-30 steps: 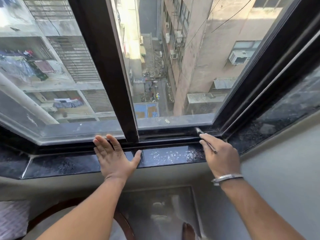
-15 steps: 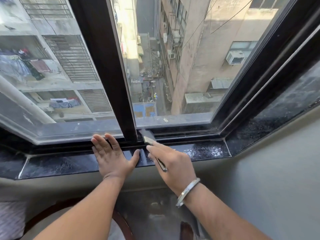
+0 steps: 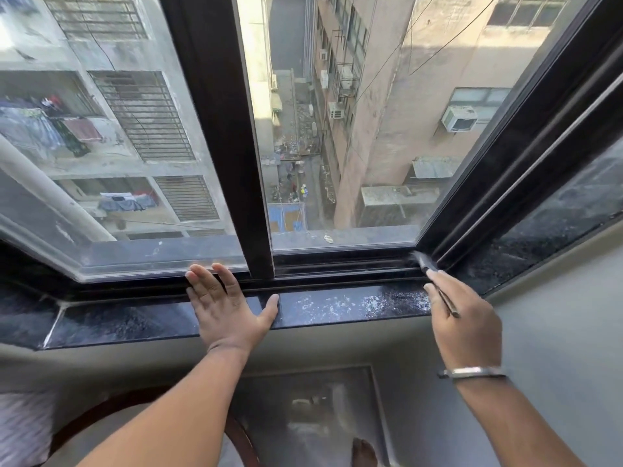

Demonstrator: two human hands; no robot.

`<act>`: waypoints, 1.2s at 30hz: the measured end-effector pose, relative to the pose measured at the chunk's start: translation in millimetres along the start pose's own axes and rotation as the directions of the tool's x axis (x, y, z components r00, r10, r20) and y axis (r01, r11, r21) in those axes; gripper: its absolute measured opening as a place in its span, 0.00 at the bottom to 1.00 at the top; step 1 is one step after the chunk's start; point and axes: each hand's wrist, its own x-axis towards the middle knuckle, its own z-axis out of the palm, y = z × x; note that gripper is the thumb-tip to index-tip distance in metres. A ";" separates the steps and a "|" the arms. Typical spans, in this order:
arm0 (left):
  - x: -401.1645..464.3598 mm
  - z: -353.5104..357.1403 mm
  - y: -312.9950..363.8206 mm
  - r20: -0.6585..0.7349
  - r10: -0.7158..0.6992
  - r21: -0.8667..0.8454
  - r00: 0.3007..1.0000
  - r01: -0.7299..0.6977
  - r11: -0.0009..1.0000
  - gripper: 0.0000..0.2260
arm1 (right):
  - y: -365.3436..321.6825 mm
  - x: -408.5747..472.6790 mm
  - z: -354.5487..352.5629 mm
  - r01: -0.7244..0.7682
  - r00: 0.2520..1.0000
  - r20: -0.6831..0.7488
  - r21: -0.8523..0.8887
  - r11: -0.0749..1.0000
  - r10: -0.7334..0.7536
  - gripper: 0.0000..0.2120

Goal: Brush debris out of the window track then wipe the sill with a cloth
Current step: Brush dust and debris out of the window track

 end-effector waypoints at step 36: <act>1.0 3.3 -0.9 -0.018 -0.014 0.007 1.000 0.014 1.000 0.54 | -111.8 30.7 71.6 0.014 0.821 0.483 0.516 0.857 -0.304 0.08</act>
